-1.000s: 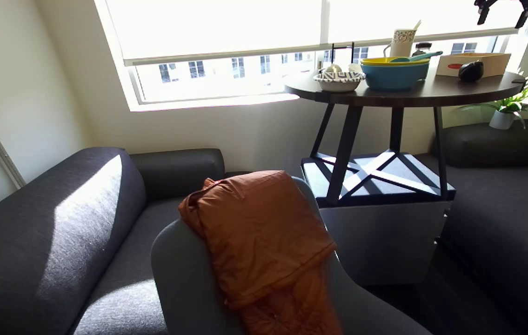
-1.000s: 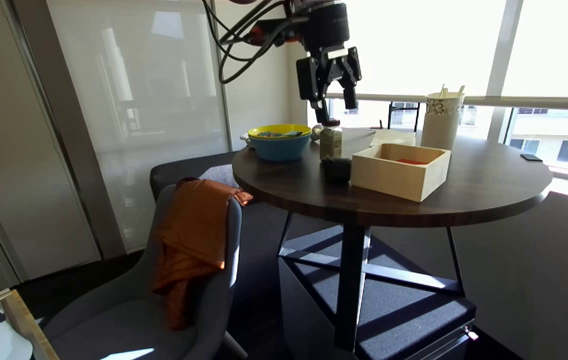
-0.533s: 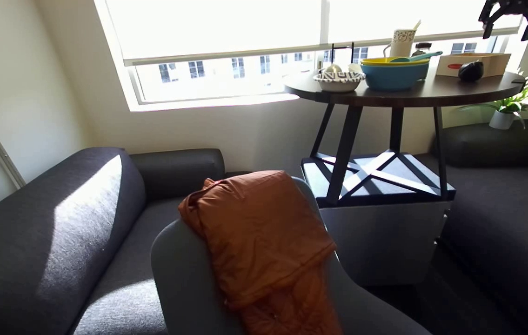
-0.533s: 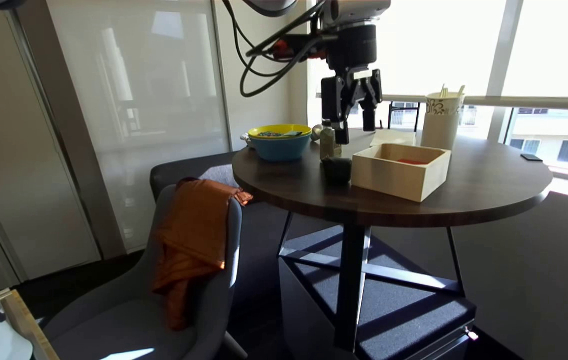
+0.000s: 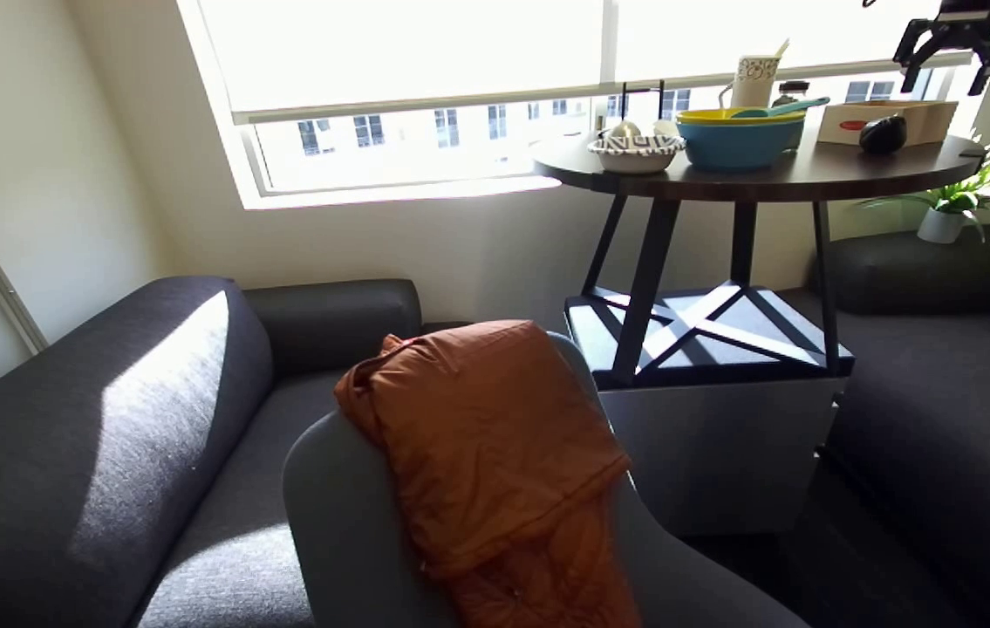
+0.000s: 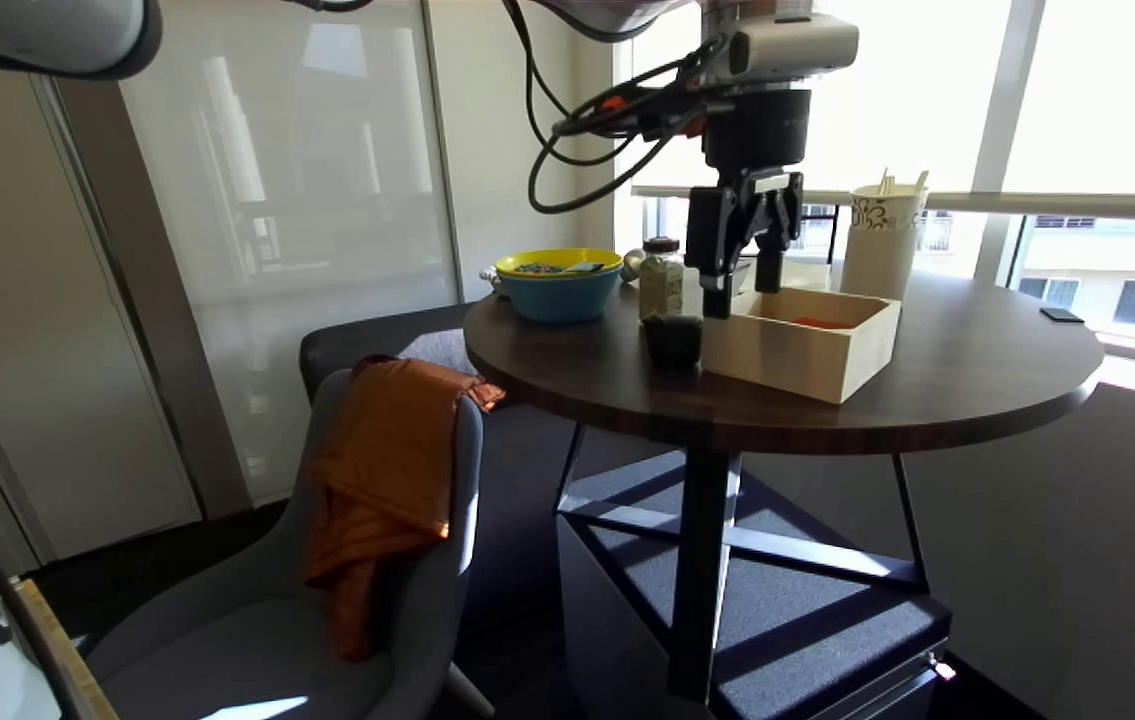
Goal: Pour the contents in the box on the table
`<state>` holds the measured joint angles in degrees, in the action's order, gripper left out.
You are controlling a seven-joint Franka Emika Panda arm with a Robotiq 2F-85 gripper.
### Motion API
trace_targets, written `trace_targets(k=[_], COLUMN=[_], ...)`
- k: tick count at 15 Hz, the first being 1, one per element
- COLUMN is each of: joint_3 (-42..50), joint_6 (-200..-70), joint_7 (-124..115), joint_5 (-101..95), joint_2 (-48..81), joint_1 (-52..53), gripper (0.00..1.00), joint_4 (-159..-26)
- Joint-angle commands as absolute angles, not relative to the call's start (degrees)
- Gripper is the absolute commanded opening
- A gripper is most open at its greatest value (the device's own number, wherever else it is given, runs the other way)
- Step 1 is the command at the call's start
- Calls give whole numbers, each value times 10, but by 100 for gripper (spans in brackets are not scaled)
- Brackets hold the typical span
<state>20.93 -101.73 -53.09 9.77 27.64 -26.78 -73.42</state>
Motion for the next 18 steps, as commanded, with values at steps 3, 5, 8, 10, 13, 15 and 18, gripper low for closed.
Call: trace_targets(k=[3,5,8,10,13,15,18], joint_3=[206,206,204,203,202,203,204], joint_6=[-976,-967,-949,-941,-929,-923,-919], joint_7=[-540,-539,-542,-542,-542,-545,-554], joint_5=[103,102,101,100,98,96,94], joint_2=[343,355,371,377,386,392,398], joint_1=[-291,-297,-303,-305,-307,-307,-307], gripper=[86,68,41,30,27,6,0], joint_4=[-639,-622,-601,-591,-578,-569,-556])
